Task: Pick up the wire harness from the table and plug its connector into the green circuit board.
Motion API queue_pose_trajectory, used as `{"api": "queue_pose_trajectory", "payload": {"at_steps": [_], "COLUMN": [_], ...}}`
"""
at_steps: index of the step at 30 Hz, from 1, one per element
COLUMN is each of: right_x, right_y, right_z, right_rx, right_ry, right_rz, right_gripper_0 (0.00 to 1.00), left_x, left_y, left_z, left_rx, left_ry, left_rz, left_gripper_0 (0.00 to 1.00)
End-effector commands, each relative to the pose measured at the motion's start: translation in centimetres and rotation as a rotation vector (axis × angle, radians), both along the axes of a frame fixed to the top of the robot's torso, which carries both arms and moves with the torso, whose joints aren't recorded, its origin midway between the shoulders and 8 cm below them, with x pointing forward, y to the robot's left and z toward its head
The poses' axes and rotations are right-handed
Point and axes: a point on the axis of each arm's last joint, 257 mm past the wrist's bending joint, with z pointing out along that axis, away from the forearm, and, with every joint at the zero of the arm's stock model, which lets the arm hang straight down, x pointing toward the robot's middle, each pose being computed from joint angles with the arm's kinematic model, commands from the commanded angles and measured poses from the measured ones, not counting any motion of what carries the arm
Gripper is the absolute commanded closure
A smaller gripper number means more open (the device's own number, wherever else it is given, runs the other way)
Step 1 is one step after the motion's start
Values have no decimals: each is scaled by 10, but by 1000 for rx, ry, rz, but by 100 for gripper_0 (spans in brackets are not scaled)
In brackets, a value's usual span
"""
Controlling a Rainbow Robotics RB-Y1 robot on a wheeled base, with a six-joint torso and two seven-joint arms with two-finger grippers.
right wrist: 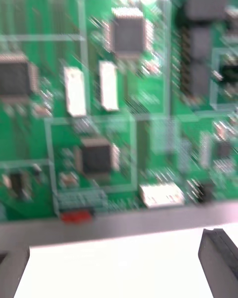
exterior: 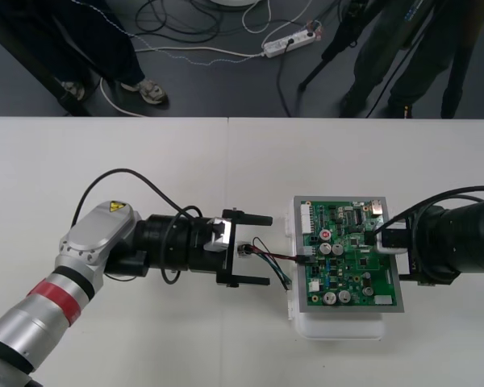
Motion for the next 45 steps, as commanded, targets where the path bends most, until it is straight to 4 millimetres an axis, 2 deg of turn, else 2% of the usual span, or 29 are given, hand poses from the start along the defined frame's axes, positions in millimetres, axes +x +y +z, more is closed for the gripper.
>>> {"api": "queue_pose_trajectory", "payload": {"at_steps": [1,11,15,17,23,27,32,35,40,45], "right_x": [8,3,-2,-7,-17,-24,-37,-39,-35,-45], "right_y": [-9,-9,6,16,38,50,69,74,66,72], "right_z": [21,48,67,83,111,123,139,149,160,171], "right_rx": [5,138,278,377,514,580,680,721,612,594], "right_ry": [-54,-46,-31,-25,-23,-10,24,47,11,40], "right_rz": [-12,18,46,66,119,146,184,164,128,111], "right_gripper_0": [0,0,0,0,0,0,0,0,0,0], "left_x": [16,27,27,25,27,28,23,18,11,2], "left_y": [40,112,134,147,177,193,204,210,218,224], "left_z": [24,26,29,31,39,49,62,72,90,105], "left_rx": [22,119,148,170,236,270,297,317,339,363], "left_ry": [-69,-60,-51,-45,-55,-67,-41,-26,-6,10], "left_rz": [-14,9,7,3,12,17,10,2,-5,-19], "left_gripper_0": [0,0,0,0,0,0,0,0,0,0]}}
